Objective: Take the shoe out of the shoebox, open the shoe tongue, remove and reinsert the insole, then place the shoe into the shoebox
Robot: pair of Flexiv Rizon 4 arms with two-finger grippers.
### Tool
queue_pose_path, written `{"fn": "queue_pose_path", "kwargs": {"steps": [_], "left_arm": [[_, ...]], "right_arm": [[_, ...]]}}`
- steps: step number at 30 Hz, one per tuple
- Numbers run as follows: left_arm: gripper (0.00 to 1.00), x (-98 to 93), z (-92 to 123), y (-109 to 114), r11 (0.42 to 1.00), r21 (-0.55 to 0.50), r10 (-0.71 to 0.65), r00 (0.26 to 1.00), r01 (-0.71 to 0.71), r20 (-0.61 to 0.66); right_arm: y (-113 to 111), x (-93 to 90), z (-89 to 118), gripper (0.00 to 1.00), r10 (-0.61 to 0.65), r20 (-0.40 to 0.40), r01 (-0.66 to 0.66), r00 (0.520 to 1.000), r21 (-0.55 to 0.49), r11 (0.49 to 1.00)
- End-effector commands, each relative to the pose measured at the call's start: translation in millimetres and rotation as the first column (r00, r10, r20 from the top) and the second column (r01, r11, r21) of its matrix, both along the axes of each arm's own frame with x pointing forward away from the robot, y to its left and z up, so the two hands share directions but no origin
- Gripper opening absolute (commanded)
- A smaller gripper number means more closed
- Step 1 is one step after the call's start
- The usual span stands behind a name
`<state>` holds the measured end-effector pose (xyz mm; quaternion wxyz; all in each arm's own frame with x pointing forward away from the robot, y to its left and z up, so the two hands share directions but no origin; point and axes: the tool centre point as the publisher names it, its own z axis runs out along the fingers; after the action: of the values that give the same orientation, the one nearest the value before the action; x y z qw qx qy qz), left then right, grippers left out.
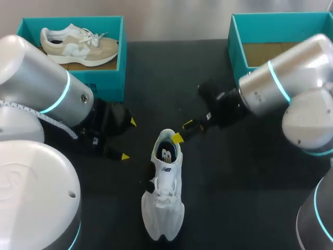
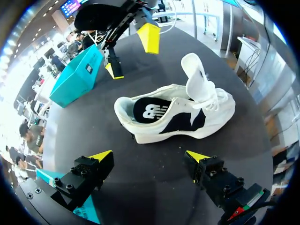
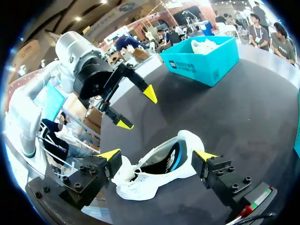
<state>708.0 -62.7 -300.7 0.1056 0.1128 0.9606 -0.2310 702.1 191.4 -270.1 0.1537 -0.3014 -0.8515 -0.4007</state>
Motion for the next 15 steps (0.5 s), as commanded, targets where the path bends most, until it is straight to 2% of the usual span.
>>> {"fn": "queue_pose_path", "kwargs": {"steps": [1, 3, 6, 15], "left_arm": [[1.00, 1.8, 31.6, 22.3, 0.999, 0.015, -0.040, 0.999, 0.040, -0.017], [1.00, 4.5, 39.2, 28.9, 0.998, 0.012, -0.066, 0.998, 0.067, -0.021], [1.00, 9.5, 46.4, 39.8, 0.994, 0.034, -0.098, 0.995, 0.099, -0.027], [1.00, 28.3, 69.8, 79.7, 0.982, 0.042, -0.184, 0.982, 0.186, -0.042]], "right_arm": [[-7.1, 17.7, 16.9, 1.00, 0.072, -0.106, -0.087, 0.992, -0.138, 0.987], [-7.7, 23.1, 20.2, 1.00, 0.064, -0.144, -0.090, 0.988, -0.183, 0.979], [-9.1, 28.8, 26.1, 1.00, 0.031, -0.159, -0.070, 0.987, -0.245, 0.967], [-9.4, 29.4, 54.2, 1.00, -0.115, -0.101, 0.066, 0.988, -0.393, 0.917]]}}
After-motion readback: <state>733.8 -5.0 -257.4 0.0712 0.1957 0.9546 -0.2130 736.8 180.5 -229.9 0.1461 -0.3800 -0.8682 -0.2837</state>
